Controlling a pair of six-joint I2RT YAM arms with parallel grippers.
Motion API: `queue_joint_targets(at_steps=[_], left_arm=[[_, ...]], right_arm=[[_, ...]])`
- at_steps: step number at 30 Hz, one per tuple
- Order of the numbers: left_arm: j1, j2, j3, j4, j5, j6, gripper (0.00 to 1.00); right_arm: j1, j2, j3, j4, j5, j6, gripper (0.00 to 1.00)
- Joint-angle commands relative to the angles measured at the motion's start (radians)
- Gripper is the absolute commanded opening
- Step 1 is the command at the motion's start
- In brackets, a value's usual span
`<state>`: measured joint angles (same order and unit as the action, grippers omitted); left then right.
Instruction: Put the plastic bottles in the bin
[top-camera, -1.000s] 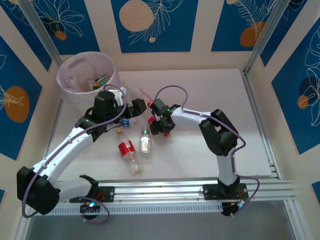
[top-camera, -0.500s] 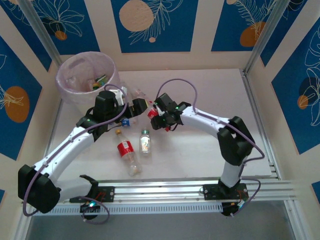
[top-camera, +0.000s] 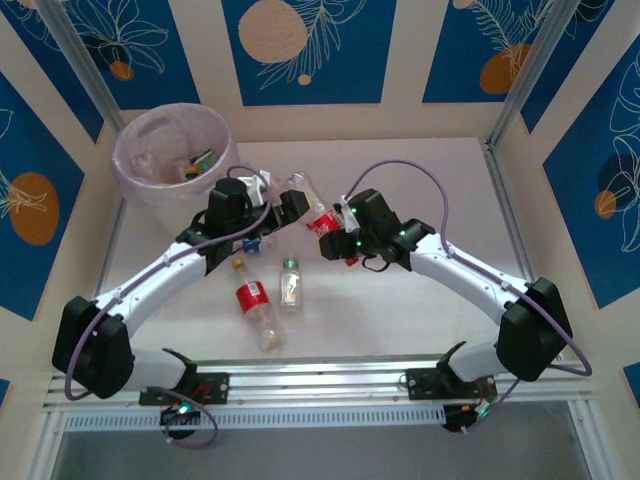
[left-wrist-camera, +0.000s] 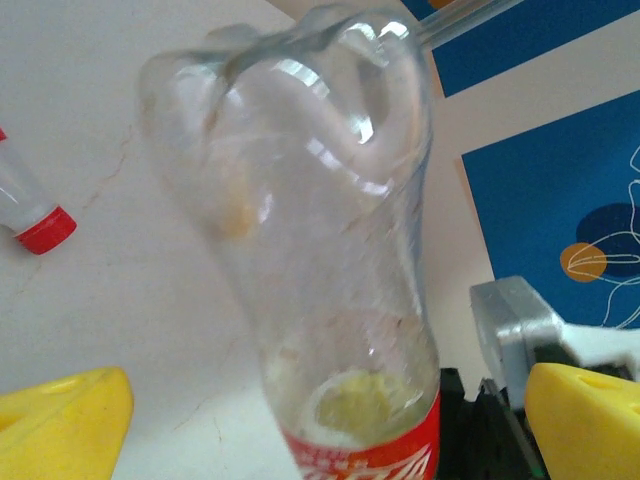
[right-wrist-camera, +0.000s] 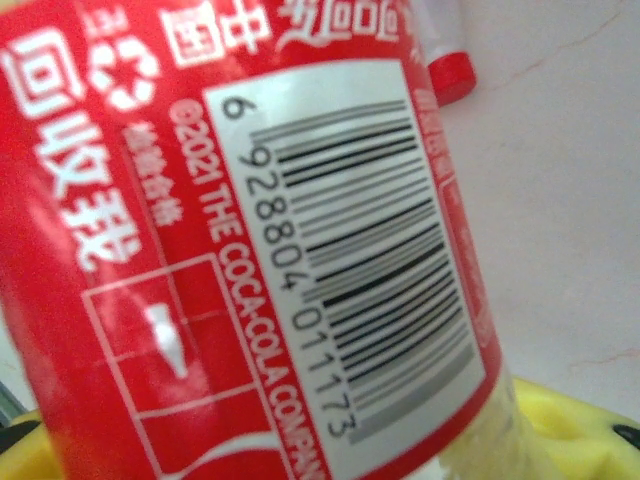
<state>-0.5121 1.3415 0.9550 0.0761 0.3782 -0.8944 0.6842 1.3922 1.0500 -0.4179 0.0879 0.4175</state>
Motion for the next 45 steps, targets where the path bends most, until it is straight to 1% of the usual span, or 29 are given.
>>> queue_joint_targets(at_steps=[1, 5, 10, 13, 21, 23, 26, 33, 34, 35, 38, 41, 45], left_arm=[[-0.012, 0.017, 0.017, 0.070, 0.018, -0.026, 1.00], [-0.014, 0.031, 0.011, 0.094, 0.015, -0.039, 0.92], [-0.014, 0.045, 0.010, 0.101, 0.010, -0.044, 0.89], [-0.014, 0.052, 0.010, 0.102, 0.003, -0.043, 0.84], [-0.014, 0.065, 0.018, 0.100, -0.005, -0.043, 0.60], [-0.014, 0.068, 0.027, 0.093, -0.004, -0.036, 0.57], [-0.014, 0.074, 0.052, 0.075, -0.005, -0.016, 0.55], [-0.003, 0.143, 0.134, 0.074, 0.031, 0.003, 0.49], [-0.002, 0.155, 0.149, 0.070, 0.033, 0.009, 0.48], [0.000, 0.162, 0.164, 0.065, 0.033, 0.016, 0.48], [0.004, 0.177, 0.224, 0.012, 0.020, 0.059, 0.45], [0.006, 0.185, 0.321, -0.105, -0.011, 0.156, 0.42], [0.018, 0.203, 0.499, -0.281, -0.058, 0.322, 0.35]], right_arm=[[0.019, -0.039, -0.038, 0.042, -0.045, 0.026, 0.47], [0.024, -0.052, -0.053, 0.057, -0.052, 0.035, 0.47], [0.034, -0.062, -0.059, 0.077, -0.077, 0.032, 0.47], [0.034, -0.059, -0.057, 0.079, -0.088, 0.031, 0.47], [0.032, -0.053, -0.062, 0.071, -0.100, 0.030, 0.49], [0.031, -0.059, -0.060, 0.066, -0.102, 0.032, 0.53], [0.015, -0.070, -0.045, 0.034, -0.126, 0.037, 0.62], [-0.026, -0.122, -0.009, -0.087, -0.118, 0.000, 0.91], [-0.036, -0.135, -0.004, -0.104, -0.111, -0.002, 0.92], [-0.047, -0.149, -0.004, -0.113, -0.111, -0.005, 1.00], [-0.099, -0.210, -0.012, -0.126, -0.134, -0.002, 0.99], [-0.166, -0.282, -0.025, -0.133, -0.157, 0.009, 0.99], [-0.248, -0.338, -0.026, -0.206, -0.077, 0.048, 0.99]])
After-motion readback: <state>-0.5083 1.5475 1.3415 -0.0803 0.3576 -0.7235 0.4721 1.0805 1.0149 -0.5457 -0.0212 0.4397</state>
